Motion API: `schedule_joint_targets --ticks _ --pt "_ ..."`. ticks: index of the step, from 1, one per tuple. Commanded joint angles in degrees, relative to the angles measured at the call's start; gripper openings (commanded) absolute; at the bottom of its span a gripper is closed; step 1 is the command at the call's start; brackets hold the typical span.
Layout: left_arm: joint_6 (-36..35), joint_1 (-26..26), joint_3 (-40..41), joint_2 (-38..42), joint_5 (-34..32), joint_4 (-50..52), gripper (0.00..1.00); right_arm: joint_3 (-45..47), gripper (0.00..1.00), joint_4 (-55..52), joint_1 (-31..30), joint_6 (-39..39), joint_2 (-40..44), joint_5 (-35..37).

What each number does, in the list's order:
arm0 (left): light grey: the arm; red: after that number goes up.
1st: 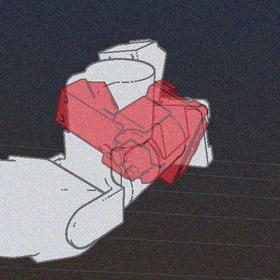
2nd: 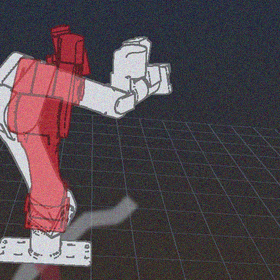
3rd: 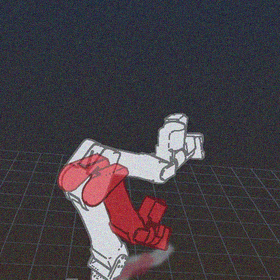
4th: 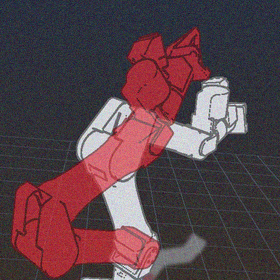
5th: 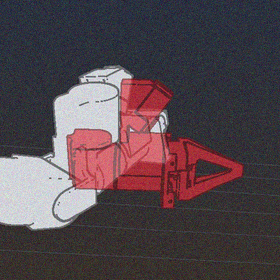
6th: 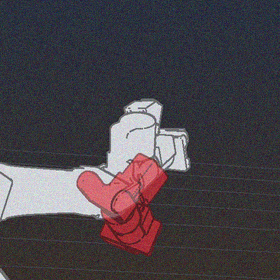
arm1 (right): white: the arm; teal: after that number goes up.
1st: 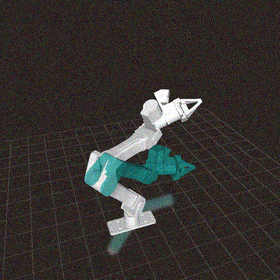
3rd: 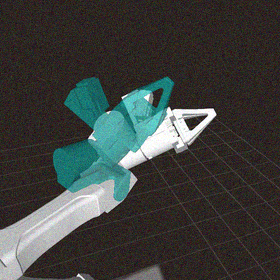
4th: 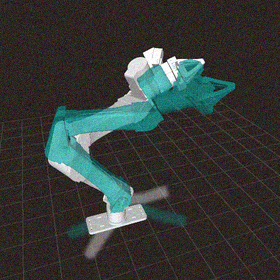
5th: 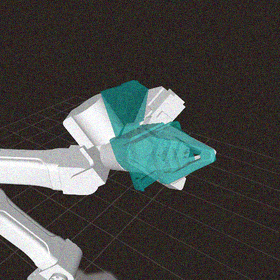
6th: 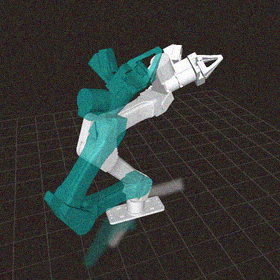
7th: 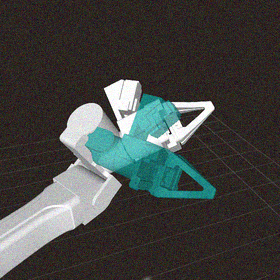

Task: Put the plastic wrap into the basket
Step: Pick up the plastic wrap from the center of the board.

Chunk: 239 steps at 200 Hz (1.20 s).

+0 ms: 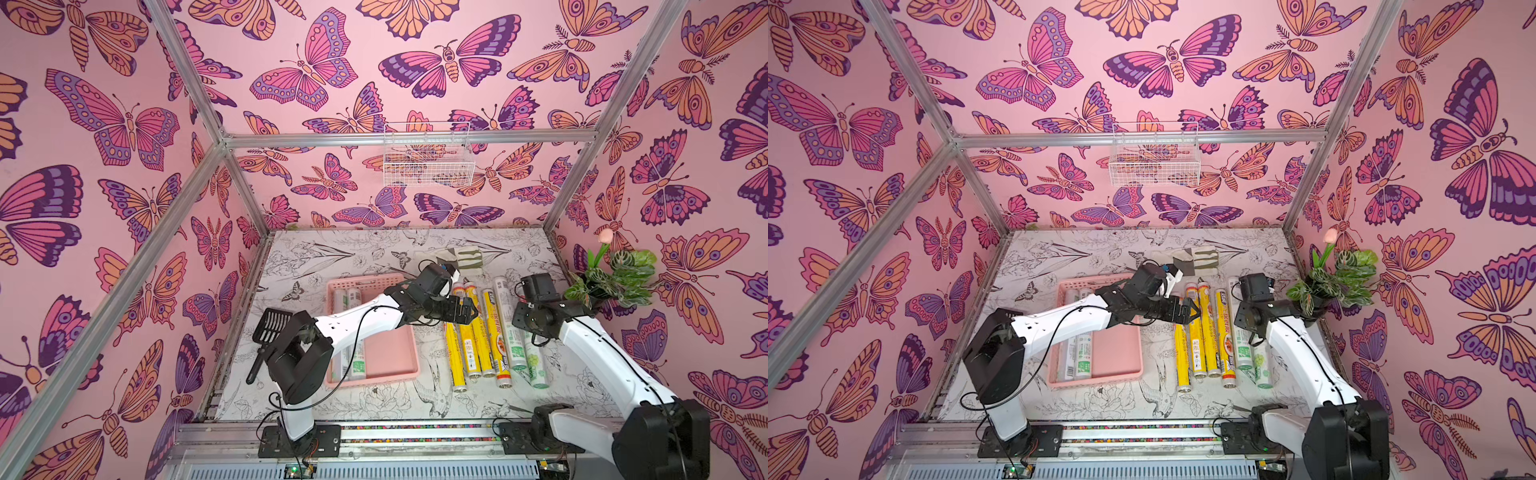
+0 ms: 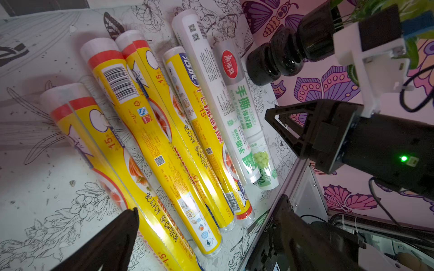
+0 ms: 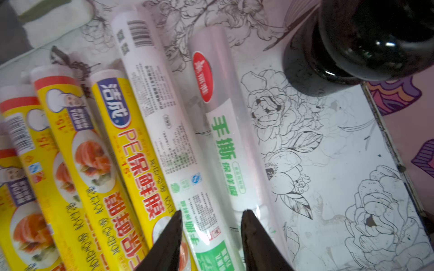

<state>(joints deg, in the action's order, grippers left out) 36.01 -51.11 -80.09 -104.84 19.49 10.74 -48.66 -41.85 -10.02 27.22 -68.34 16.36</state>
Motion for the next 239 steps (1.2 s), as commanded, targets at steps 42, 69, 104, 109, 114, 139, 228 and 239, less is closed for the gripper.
schedule_joint_targets --ticks 42,69,104,109,114,139,228,239 --pt "-1.53 -1.26 -5.01 -4.29 4.39 -0.11 1.00 -1.77 0.49 -0.48 5.37 -3.21 -7.08 2.27" --pt "-1.69 -1.22 -6.40 -5.41 4.66 -0.13 1.00 -2.87 0.51 -1.03 6.60 -4.64 -11.03 0.05" --pt "-1.40 -1.27 -7.87 -6.43 5.69 -0.11 1.00 -3.41 0.54 -0.42 7.61 -6.12 -13.71 -1.80" --pt "-1.38 -1.27 -7.88 -6.50 5.71 -0.15 1.00 -3.52 0.54 -0.36 7.80 -6.28 -14.10 -2.09" --pt "-1.37 -1.27 -7.94 -6.53 5.70 -0.11 1.00 -3.65 0.54 -0.22 8.00 -6.59 -14.50 -2.64" --pt "-1.34 -1.27 -7.97 -6.83 5.57 -0.11 1.00 -3.79 0.54 0.86 8.33 -7.66 -16.56 -3.94" --pt "0.50 -2.71 -13.16 -11.96 8.69 -0.20 1.00 -4.33 0.54 4.01 8.38 -10.17 -23.98 -5.47" --pt "0.88 -3.07 -13.69 -12.52 8.63 -0.16 1.00 -4.59 0.55 4.02 8.37 -10.45 -24.58 -5.62"
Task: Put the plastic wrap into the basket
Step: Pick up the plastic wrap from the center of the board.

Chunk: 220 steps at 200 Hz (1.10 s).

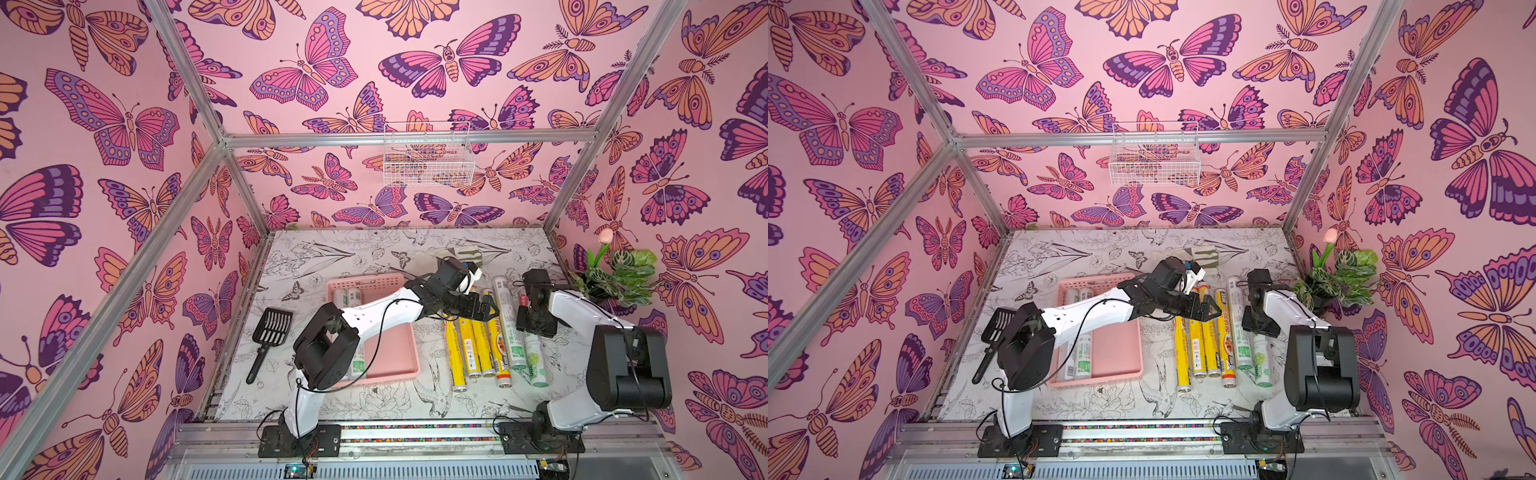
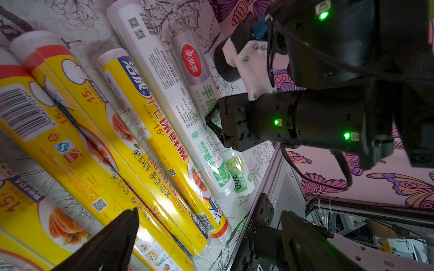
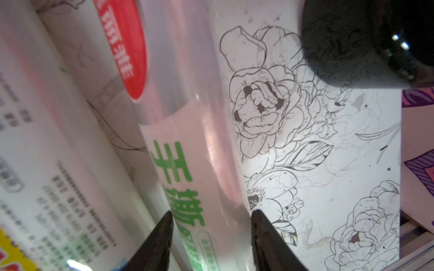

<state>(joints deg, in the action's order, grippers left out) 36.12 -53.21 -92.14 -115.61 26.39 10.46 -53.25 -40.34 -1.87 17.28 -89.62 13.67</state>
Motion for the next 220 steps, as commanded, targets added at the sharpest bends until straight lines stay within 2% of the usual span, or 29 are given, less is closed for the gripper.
schedule_joint_targets --ticks 1,46,94,159,193,220 --pt "0.78 -1.00 -1.69 -1.82 1.64 0.11 1.00 0.00 0.55 2.53 0.21 -0.50 -3.33 -2.94" --pt "0.98 -1.33 -1.96 -2.11 1.61 0.11 1.00 -0.52 0.61 3.12 0.29 -1.37 -4.70 -3.04" --pt "0.71 -1.34 -1.86 -1.94 1.47 0.10 1.00 -1.11 0.61 2.95 0.27 -1.64 -6.20 -3.27" --pt "0.66 -0.90 -0.50 -0.84 0.11 0.18 1.00 -2.20 0.46 1.06 0.03 -1.28 -5.33 -3.21" --pt "0.62 -0.26 1.03 0.77 -1.52 0.18 1.00 -2.20 0.41 -0.43 -0.64 -0.06 -0.79 -1.03" --pt "0.46 0.24 2.60 2.44 -3.15 0.18 1.00 -2.09 0.39 -1.14 -1.71 0.54 6.05 -0.54"
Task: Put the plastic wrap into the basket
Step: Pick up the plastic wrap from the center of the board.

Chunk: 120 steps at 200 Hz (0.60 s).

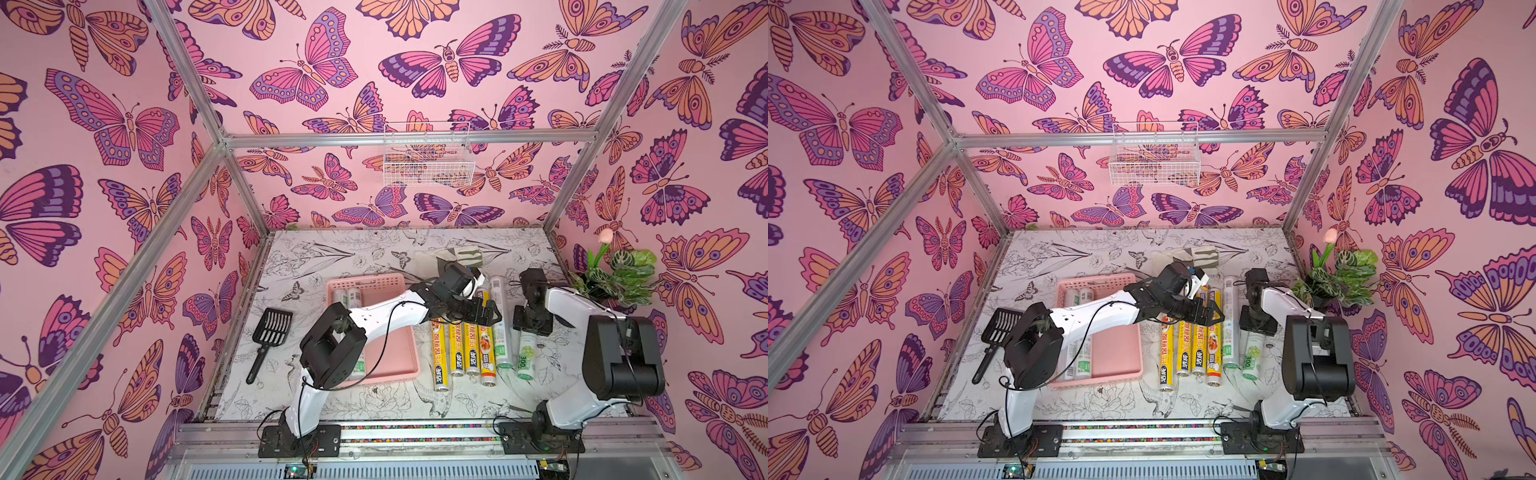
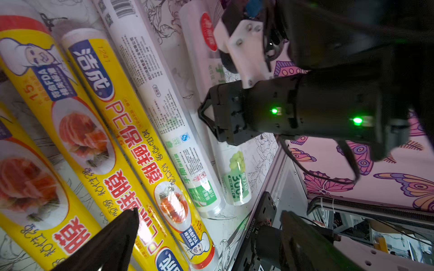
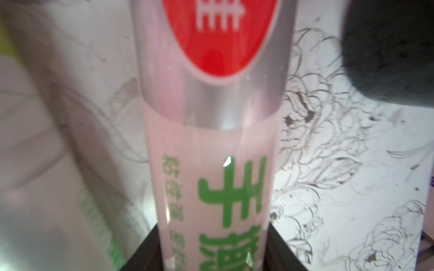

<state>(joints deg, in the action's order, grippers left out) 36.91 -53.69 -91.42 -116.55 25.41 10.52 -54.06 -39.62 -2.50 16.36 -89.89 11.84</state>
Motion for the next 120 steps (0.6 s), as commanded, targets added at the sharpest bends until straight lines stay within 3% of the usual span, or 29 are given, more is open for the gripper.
schedule_joint_targets --ticks 1,43,120 --pt "-0.33 0.71 1.96 3.45 -2.27 0.11 1.00 -1.30 0.39 -1.87 -1.09 1.51 6.49 1.28" --pt "-1.11 1.44 5.04 7.47 -6.72 -0.04 1.00 -0.53 0.36 -1.22 -1.48 1.46 13.17 -5.29" --pt "-0.72 4.02 13.87 15.68 -13.81 -3.11 1.00 0.67 0.34 4.88 -1.56 5.10 18.58 -30.53"
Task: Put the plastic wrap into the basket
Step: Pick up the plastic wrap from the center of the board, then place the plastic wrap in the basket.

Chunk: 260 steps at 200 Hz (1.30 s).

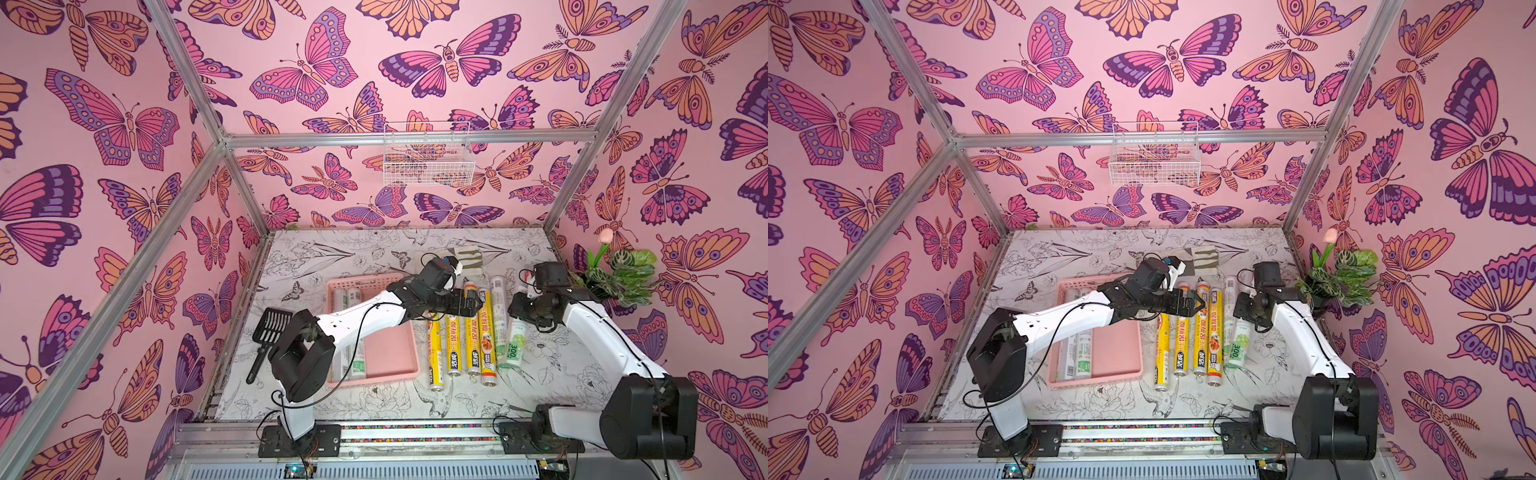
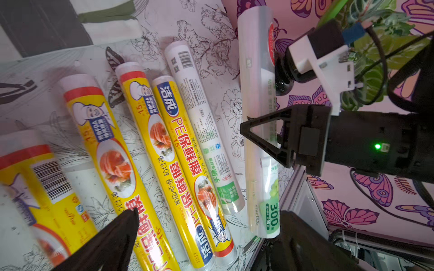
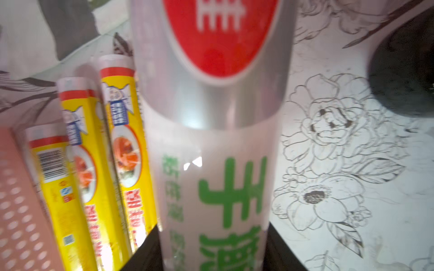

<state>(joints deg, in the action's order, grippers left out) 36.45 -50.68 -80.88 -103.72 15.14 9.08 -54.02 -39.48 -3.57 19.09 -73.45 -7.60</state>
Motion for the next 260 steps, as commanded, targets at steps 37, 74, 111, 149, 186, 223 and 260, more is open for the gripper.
schedule_joint_targets --ticks 37,74,111,149,186,223,260 --pt "0.82 2.39 7.50 6.49 -5.74 -3.28 1.00 1.02 0.34 8.04 -1.39 5.96 2.74 -17.41" --pt "1.62 3.69 12.64 11.52 -8.98 -4.52 1.00 0.29 0.34 13.50 -8.58 11.91 2.03 -17.94" --pt "1.86 5.01 19.65 19.61 -15.95 -4.89 1.00 -3.68 0.33 17.55 -18.23 15.61 -1.92 -16.24" --pt "4.01 6.59 28.56 29.71 -23.73 -5.19 1.00 -10.01 0.33 19.93 -27.41 17.78 -8.72 -14.70" --pt "4.16 8.27 35.51 39.77 -29.38 -3.77 1.00 -16.73 0.33 22.50 -34.26 19.80 -17.56 -15.56" --pt "4.67 10.53 39.35 47.09 -32.21 0.71 1.00 -23.78 0.34 21.23 -39.14 19.70 -25.16 -16.04" --pt "5.53 11.19 42.50 51.95 -33.40 2.21 1.00 -28.10 0.33 21.05 -42.92 20.46 -30.70 -16.32"
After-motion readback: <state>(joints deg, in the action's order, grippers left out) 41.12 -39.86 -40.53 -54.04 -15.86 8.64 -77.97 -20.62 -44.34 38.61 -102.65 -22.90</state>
